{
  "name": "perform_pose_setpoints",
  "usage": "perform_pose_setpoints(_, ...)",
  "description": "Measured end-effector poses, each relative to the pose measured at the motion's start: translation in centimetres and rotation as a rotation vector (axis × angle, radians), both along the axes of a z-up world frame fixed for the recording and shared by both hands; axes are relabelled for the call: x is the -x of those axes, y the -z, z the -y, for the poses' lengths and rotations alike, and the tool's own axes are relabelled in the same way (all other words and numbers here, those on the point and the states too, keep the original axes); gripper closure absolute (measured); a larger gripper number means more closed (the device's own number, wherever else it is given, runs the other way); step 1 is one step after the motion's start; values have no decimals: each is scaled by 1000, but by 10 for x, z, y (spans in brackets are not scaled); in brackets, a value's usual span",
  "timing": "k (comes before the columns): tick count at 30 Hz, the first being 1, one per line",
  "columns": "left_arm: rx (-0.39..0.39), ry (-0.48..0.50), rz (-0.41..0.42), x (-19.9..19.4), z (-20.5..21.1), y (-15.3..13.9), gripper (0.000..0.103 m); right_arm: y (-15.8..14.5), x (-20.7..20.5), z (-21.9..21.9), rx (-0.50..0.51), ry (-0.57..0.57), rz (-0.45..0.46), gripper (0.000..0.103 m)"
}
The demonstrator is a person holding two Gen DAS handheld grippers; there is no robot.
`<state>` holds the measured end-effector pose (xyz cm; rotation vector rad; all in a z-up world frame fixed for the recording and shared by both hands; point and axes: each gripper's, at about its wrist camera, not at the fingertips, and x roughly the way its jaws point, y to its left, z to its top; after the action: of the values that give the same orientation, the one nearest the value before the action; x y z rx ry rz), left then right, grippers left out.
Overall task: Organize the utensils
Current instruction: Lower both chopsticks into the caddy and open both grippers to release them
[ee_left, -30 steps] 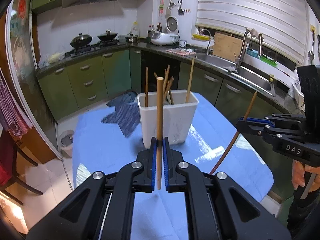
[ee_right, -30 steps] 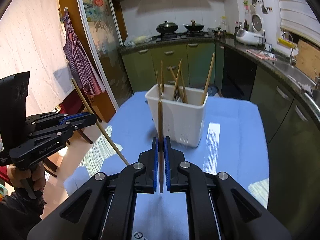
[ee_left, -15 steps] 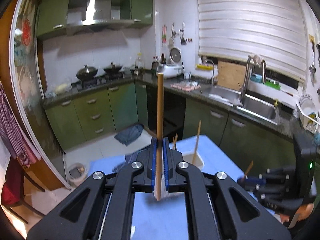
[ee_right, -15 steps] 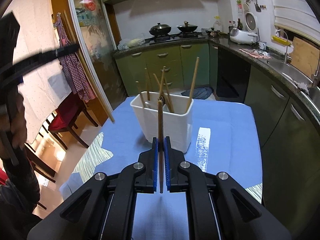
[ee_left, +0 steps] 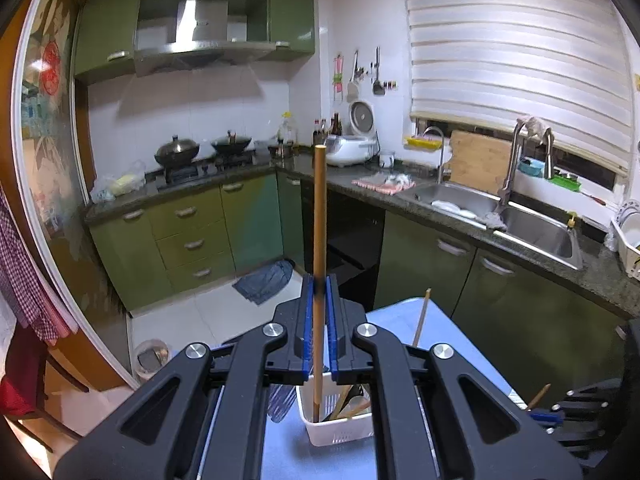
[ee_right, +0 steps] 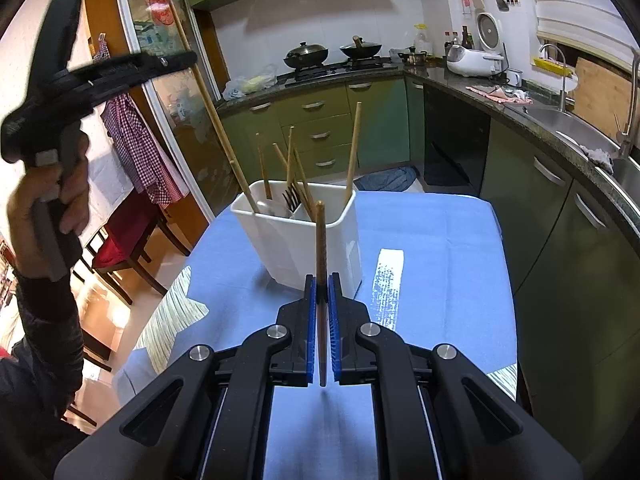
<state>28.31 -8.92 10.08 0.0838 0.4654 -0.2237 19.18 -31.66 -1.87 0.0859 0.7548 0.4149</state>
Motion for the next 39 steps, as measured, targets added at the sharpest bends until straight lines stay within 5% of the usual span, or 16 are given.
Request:
perform_pose_setpoints(5,-11,4,-57,-8,-5,24,96,-10,1,1,-4,13,20,96)
perform_pose_setpoints(19,-2,50,-25,69,-33,26,48,-124,-9,-10,-53,49,257,96)
perform_pose_setpoints(23,-3,33,-15,95,-46,31,46,-144,-37,-12,-80,85,291,96)
perform_pose_setpoints(30,-5,-26,18,136,-74,43,21,-116,-95,-34,-56,124,205,96)
perform_pose_setpoints(39,59,-23,-24,149,-82,58,14,-51,-121,-56,36,138,116,96)
